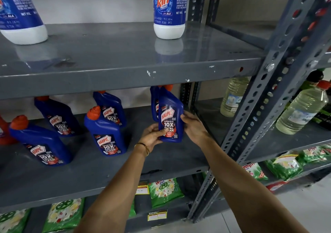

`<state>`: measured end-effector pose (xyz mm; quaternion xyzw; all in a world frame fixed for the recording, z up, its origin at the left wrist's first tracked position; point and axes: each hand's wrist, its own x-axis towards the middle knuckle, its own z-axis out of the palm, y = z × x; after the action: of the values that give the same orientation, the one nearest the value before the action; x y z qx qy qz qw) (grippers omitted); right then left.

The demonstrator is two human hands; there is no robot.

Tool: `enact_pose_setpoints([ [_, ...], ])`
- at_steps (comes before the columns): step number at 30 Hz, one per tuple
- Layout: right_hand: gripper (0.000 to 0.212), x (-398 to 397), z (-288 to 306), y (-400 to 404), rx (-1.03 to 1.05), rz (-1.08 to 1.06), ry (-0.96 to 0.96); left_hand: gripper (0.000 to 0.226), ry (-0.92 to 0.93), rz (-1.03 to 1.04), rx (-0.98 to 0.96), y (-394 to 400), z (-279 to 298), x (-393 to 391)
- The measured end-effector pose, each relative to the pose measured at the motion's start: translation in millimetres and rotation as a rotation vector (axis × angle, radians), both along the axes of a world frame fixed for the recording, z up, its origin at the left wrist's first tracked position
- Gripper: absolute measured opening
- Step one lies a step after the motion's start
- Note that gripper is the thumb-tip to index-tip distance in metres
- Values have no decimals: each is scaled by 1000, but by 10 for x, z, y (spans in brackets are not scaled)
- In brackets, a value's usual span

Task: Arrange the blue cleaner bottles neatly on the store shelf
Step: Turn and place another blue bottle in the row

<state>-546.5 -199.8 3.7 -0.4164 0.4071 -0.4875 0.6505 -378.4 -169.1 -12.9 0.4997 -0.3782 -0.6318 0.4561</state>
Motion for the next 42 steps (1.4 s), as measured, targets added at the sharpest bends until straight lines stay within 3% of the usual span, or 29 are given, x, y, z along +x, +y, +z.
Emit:
enact_pose_setpoints([
  [4,38,17,-115,58,-19,-6,89,43,-274,149,-112,-19,-71,-52],
  [7,44,36,-191,73,-18,1,125,43,-437,197,-171,-4,-112,-85],
  [14,42,70,-152,47,-21,22,156,43,-583,218,-195,-4,-166,-90],
  [19,50,46,-294,85,44,28,304,50,-603,250,-188,35,-209,-102],
  [24,59,113,-407,128,78,4,434,38,-603,252,-152,114,-249,-144],
  [30,54,151,-429,91,74,67,539,35,-634,266,-97,136,-257,-168],
  [42,36,156,-502,104,-26,-9,673,37,-689,261,-65,184,-222,-190],
])
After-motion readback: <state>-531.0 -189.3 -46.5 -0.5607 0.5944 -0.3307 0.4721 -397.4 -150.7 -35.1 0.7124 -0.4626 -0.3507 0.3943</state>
